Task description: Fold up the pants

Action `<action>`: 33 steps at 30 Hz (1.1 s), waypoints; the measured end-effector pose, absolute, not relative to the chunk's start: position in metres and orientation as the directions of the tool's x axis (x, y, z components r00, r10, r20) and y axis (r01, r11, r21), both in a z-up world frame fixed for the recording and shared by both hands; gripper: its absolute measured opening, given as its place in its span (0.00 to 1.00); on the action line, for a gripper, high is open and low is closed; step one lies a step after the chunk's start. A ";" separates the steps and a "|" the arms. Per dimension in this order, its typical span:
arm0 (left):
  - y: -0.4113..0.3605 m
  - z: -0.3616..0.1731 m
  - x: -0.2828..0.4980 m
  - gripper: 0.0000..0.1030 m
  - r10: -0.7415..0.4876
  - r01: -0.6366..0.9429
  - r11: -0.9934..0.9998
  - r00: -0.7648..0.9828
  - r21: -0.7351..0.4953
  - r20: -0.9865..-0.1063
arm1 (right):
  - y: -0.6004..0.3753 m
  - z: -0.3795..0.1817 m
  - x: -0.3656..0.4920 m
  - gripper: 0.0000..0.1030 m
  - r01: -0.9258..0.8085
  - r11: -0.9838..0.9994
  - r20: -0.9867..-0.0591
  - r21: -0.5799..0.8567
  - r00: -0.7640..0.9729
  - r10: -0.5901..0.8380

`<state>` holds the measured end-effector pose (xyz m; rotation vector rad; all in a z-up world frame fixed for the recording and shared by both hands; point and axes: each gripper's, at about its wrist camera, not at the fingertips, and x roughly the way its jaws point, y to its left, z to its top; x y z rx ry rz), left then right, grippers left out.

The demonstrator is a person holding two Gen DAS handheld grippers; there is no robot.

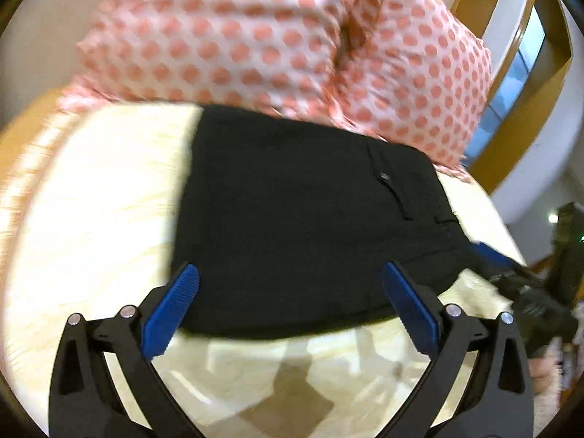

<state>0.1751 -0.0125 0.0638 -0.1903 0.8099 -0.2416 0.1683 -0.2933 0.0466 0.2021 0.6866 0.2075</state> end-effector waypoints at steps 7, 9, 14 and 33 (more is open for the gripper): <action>0.003 0.051 0.110 0.98 -0.173 0.058 0.980 0.722 -0.190 -0.670 | -0.278 0.024 0.110 0.99 -0.091 0.975 -0.602 0.200 0.774 0.196; 0.001 0.046 0.094 0.98 -0.143 0.052 0.987 0.730 -0.155 -0.669 | -0.271 0.018 0.098 0.99 -0.091 0.981 -0.591 0.170 0.787 0.175; -0.012 0.031 0.069 0.98 -0.126 0.081 0.992 0.724 -0.098 -0.679 | -0.244 0.004 0.081 0.99 -0.141 0.984 -0.603 0.114 0.777 0.181; -0.024 0.009 0.045 0.98 -0.017 0.034 0.999 0.766 0.014 -0.642 | -0.226 -0.012 0.070 0.99 -0.097 0.995 -0.591 0.028 0.801 0.095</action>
